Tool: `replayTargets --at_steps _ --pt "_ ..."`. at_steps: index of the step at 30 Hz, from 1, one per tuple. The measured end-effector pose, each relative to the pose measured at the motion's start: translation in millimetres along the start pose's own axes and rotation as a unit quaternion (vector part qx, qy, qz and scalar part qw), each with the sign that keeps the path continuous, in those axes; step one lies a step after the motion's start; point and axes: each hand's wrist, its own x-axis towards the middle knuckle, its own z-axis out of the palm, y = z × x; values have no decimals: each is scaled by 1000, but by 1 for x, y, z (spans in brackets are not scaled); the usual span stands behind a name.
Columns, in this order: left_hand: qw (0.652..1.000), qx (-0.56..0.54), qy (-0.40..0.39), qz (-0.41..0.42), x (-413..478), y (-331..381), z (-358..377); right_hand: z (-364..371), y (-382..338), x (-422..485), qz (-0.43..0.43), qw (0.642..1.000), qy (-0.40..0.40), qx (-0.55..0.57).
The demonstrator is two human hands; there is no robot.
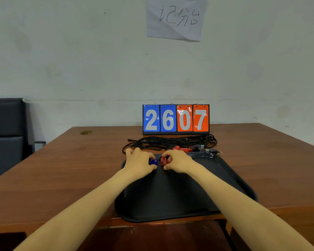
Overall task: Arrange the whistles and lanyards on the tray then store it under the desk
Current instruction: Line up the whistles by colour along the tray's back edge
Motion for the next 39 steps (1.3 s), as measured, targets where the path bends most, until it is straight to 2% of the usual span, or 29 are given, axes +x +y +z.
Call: replayTargets --at_steps 4,6,9,11,16,21,25,30,34,39 --pt "997 -45 66 17 -1 3 -1 -8 5 -3 -12 1000 4 16" --pt "993 -71 94 29 6 9 -4 -21 15 -2 -4 999 32 5" --pt "991 -104 76 32 29 21 -10 -41 38 10 31 992 119 -41" --pt "993 -103 47 27 51 31 -9 -49 55 20 55 984 144 -86" --pt "992 -113 -51 19 104 44 9 -57 75 45 52 990 64 -110" --pt "988 -119 -91 26 126 45 19 -58 79 64 28 988 3 -152" --pt "990 -101 -102 14 129 46 22 -57 81 71 20 988 -13 -152" --pt "998 -58 -31 6 128 46 28 -54 82 67 -17 980 23 -196" --pt "992 -99 79 6 116 44 24 -55 84 53 -45 976 88 -194" --pt "959 -226 170 18 80 43 3 -71 72 24 -60 972 224 -28"
